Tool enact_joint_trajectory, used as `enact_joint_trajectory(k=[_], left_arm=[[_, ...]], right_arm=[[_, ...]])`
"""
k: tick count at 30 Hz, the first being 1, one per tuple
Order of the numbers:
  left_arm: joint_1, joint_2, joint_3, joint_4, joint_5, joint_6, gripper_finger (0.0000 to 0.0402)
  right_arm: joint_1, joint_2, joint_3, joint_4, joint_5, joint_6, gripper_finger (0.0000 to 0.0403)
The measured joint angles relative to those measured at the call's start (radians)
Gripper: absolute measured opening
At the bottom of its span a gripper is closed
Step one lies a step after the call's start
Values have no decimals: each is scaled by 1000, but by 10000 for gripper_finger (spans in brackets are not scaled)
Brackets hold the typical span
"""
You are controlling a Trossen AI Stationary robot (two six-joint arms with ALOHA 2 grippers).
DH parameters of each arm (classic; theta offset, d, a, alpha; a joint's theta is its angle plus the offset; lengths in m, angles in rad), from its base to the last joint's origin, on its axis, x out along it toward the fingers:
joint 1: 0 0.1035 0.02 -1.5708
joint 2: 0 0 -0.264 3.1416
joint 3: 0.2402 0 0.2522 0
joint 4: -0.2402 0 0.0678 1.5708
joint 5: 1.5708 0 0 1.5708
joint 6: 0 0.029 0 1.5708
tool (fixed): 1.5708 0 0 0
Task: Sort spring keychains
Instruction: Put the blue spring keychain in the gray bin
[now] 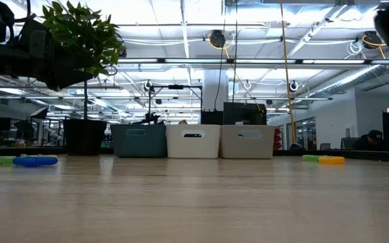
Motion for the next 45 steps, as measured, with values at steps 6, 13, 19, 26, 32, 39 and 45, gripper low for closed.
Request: enact_joint_trajectory(k=[6, 13, 19, 26, 32, 39, 45], left_arm=[[0, 0, 0, 0, 0, 0, 392], [0, 0, 0, 0, 0, 0, 392], [0, 0, 0, 0, 0, 0, 392], [0, 0, 0, 0, 1, 0, 392], [0, 0, 0, 0, 1, 0, 392], [0, 0, 0, 0, 1, 0, 392], [0, 0, 0, 0, 1, 0, 392]], right_arm=[[-80, -1, 127, -88, 69, -242, 0], [-160, 0, 261, -120, 81, -512, 0], [-225, 42, 365, -254, 71, -699, 0], [-325, 86, 452, -326, 49, -926, 0], [-450, 86, 465, -347, 44, -1121, 0], [-643, 86, 465, -380, 48, -1325, 0], [-799, 86, 465, -372, 92, -1505, 0]])
